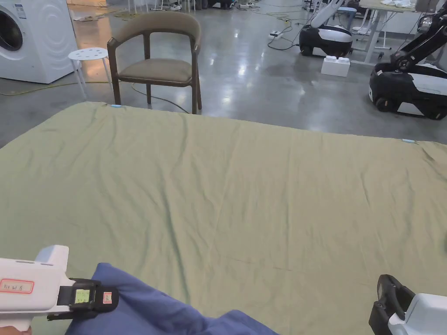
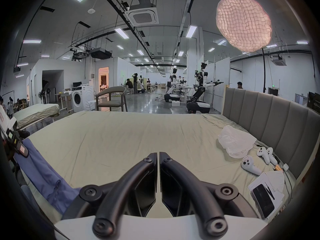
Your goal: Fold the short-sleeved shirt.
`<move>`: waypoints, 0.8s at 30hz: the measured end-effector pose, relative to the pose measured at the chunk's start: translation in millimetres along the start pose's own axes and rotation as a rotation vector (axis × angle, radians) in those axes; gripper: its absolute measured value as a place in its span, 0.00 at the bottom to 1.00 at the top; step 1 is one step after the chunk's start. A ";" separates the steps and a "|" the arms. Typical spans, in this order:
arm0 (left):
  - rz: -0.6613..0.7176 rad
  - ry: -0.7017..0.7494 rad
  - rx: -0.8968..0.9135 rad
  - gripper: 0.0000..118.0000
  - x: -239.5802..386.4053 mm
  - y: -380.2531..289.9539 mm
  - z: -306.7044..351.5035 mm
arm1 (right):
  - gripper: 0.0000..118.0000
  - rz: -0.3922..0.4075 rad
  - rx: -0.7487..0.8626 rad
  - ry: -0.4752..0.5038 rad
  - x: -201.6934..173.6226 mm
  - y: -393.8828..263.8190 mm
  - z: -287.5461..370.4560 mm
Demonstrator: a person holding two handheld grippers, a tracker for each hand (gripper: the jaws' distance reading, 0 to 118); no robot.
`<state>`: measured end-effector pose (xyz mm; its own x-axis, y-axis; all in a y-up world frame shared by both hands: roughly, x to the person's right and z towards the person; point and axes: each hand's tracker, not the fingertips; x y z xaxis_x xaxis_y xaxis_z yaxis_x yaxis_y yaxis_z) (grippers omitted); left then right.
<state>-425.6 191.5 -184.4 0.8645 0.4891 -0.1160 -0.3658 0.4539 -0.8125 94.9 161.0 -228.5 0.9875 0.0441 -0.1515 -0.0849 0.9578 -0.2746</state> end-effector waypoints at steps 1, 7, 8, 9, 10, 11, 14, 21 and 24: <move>-0.002 0.046 0.000 0.05 8.4 2.4 0.8 | 0.01 -0.011 -0.002 0.004 -0.1 -1.0 -0.8; -0.061 0.105 -0.053 0.05 62.0 -4.5 -18.9 | 0.01 -0.035 -0.011 0.020 -1.9 -6.6 -2.3; -0.067 0.108 -0.067 0.05 65.0 -4.5 -24.2 | 0.01 -0.037 -0.013 0.023 -1.7 -7.1 -2.0; -0.068 0.110 -0.070 0.05 73.0 -6.1 -28.3 | 0.01 -0.038 -0.013 0.022 -1.2 -7.9 -1.5; -0.071 0.108 -0.075 0.05 81.1 -7.5 -31.6 | 0.01 -0.039 -0.014 0.021 -0.6 -8.9 -1.1; -0.081 0.101 -0.083 0.05 89.8 -9.4 -35.3 | 0.01 -0.039 -0.016 0.020 0.4 -9.8 -0.8; -0.098 0.068 -0.131 0.05 106.8 -12.2 -50.3 | 0.01 -0.045 -0.023 0.017 4.9 -12.7 0.3; -0.140 0.023 -0.221 0.06 148.4 -29.5 -99.7 | 0.01 -0.054 -0.035 -0.009 17.1 -17.2 3.8; -0.138 0.020 -0.244 0.06 164.0 -39.0 -124.1 | 0.01 -0.057 -0.041 -0.020 22.0 -19.0 6.1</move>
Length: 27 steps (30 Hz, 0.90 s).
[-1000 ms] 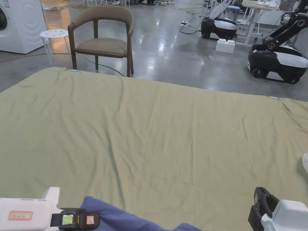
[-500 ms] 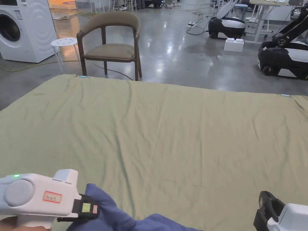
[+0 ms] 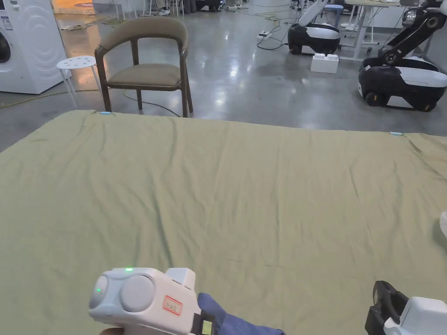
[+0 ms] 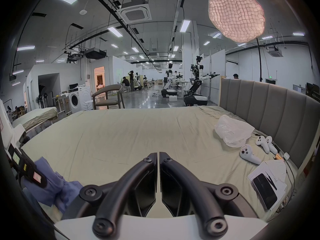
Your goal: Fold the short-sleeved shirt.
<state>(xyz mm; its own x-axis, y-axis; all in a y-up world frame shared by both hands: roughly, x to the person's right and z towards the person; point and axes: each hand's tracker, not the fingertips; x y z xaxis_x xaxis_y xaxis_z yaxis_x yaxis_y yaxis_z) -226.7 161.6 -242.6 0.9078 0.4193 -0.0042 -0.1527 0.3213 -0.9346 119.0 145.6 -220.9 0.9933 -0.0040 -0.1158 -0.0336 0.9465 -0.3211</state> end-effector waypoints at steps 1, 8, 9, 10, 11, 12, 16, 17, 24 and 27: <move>0.001 -0.002 -0.010 0.06 6.0 0.0 -9.0 | 0.01 -0.001 -0.003 -0.004 1.8 -0.7 0.5; -0.006 0.044 -0.051 0.07 30.5 -1.4 -65.7 | 0.01 -0.010 -0.020 -0.019 7.3 -5.7 2.6; -0.007 0.052 -0.054 0.10 31.5 -1.7 -72.1 | 0.01 -0.011 -0.022 -0.018 7.7 -6.2 2.8; -0.007 0.050 -0.057 0.18 30.9 -1.9 -77.0 | 0.01 -0.011 -0.024 -0.018 7.8 -6.8 2.5; 0.007 0.043 -0.062 0.28 30.4 -2.0 -80.0 | 0.01 -0.011 -0.027 -0.018 7.8 -7.3 2.4; 0.028 0.010 -0.062 0.38 31.0 -2.8 -79.6 | 0.01 -0.009 -0.029 -0.017 8.0 -7.7 2.4; 0.022 -0.106 -0.026 0.50 32.3 -6.7 -61.9 | 0.01 -0.004 -0.030 -0.015 8.4 -7.6 3.0; 0.013 -0.120 -0.012 0.50 31.3 -7.6 -56.1 | 0.01 -0.004 -0.030 -0.016 8.8 -7.6 3.0; 0.021 -0.175 0.035 0.09 12.0 -13.8 -48.9 | 0.01 -0.006 -0.031 -0.014 8.7 -9.0 4.2; 0.016 -0.167 0.005 0.07 7.1 -21.2 -68.8 | 0.01 -0.004 -0.031 -0.012 7.0 -10.0 4.3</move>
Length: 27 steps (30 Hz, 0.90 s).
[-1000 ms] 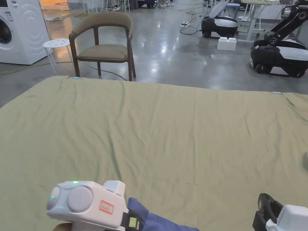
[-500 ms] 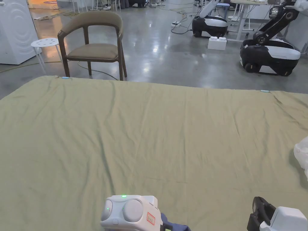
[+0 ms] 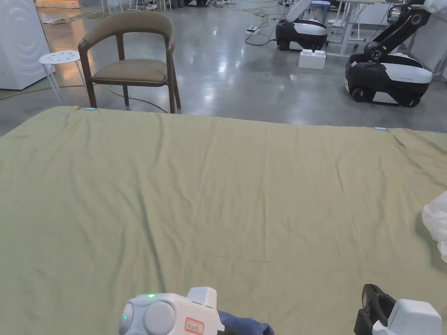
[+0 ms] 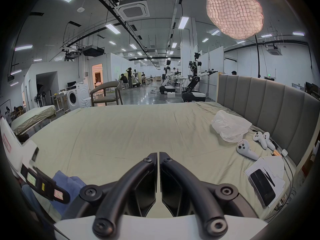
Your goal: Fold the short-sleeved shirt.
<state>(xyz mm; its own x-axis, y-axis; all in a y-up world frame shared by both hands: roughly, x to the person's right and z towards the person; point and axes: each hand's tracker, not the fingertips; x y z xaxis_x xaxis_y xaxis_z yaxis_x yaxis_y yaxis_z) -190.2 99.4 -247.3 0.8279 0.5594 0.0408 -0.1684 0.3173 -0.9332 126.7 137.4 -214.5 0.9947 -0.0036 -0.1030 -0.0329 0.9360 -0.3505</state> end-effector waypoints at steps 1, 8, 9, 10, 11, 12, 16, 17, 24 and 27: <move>0.001 -0.001 -0.014 0.07 -0.4 -2.3 -9.6 | 0.01 -0.001 0.000 0.000 -0.4 -0.3 0.0; 0.012 0.012 -0.024 0.04 -8.4 -19.7 -60.3 | 0.01 0.004 -0.001 0.002 -2.8 -1.1 0.5; 0.029 0.026 -0.014 0.04 -8.7 -22.2 -62.3 | 0.01 0.005 0.000 0.002 -2.8 -0.6 0.9; 0.059 0.018 0.004 0.04 -9.6 -23.5 -60.3 | 0.01 0.007 0.003 0.001 -2.5 0.1 1.8; 0.068 -0.004 0.019 0.04 -9.7 -24.2 -57.1 | 0.01 0.008 0.007 -0.001 -2.7 1.4 3.1; 0.064 -0.007 0.028 0.04 -8.9 -25.0 -54.7 | 0.01 0.009 0.014 -0.002 -2.7 2.4 3.9; -0.041 0.056 0.128 0.02 -3.8 -25.6 -37.0 | 0.01 0.011 0.028 -0.004 -4.1 5.4 2.0; -0.062 0.081 0.197 0.02 -1.0 -25.6 -27.5 | 0.01 0.009 0.031 -0.005 -5.7 6.5 0.6; -0.288 0.302 0.660 0.02 21.0 -8.2 43.6 | 0.01 0.017 0.092 -0.005 -27.5 25.6 -13.0; -0.354 0.376 0.823 0.02 27.5 1.3 76.6 | 0.01 0.020 0.155 -0.006 -38.5 42.7 -14.4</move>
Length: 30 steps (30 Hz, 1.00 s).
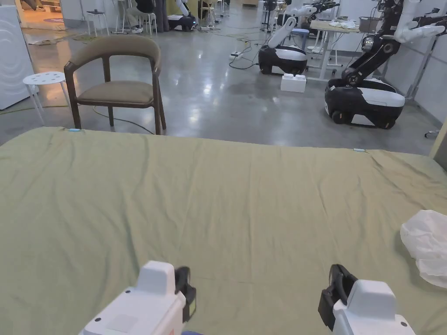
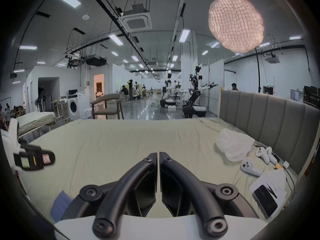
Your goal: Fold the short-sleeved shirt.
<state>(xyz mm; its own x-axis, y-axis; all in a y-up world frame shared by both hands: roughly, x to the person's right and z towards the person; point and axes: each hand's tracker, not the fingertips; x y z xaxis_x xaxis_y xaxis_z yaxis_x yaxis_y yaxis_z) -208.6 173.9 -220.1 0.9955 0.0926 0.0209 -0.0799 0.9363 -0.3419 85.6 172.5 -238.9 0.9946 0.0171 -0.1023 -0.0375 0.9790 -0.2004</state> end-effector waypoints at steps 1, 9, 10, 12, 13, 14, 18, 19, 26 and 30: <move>-0.033 0.029 0.047 0.02 -3.0 8.1 4.6 | 0.01 0.000 0.018 0.005 -3.2 6.7 -1.6; -0.183 0.264 0.319 0.04 -30.5 38.1 29.4 | 0.01 0.006 0.140 -0.004 -20.5 45.4 -2.8; -0.176 0.291 0.343 0.04 -35.1 39.5 31.7 | 0.01 0.007 0.150 -0.005 -21.3 48.4 -2.2; -0.157 0.333 0.370 0.04 -41.5 41.9 37.5 | 0.01 0.011 0.168 -0.012 -22.0 52.8 -1.8; -0.153 0.345 0.380 0.04 -44.0 42.1 40.0 | 0.01 0.014 0.176 -0.012 -21.8 54.7 -1.3; -0.150 0.358 0.381 0.04 -47.4 42.2 40.6 | 0.01 0.019 0.180 -0.013 -21.9 56.7 -0.5; -0.124 0.364 0.364 0.04 -57.8 38.5 44.2 | 0.01 0.036 0.176 -0.006 -24.1 57.8 8.4; -0.117 0.364 0.357 0.04 -60.3 35.9 44.8 | 0.01 0.037 0.167 0.005 -25.9 55.0 12.2; -0.068 0.355 0.235 0.04 -81.1 -2.1 48.5 | 0.01 0.085 -0.047 0.233 -68.4 -9.9 46.4; -0.028 0.346 0.152 0.04 -94.9 -28.2 51.9 | 0.01 0.134 -0.201 0.354 -103.1 -61.2 54.5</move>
<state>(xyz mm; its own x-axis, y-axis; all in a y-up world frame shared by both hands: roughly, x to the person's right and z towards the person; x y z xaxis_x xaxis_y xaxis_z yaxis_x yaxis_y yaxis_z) -303.5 156.2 -163.7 0.9537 -0.0289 -0.2993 -0.0337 0.9788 -0.2018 -9.3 121.8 -163.0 0.8865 0.0366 -0.4613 -0.2170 0.9133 -0.3446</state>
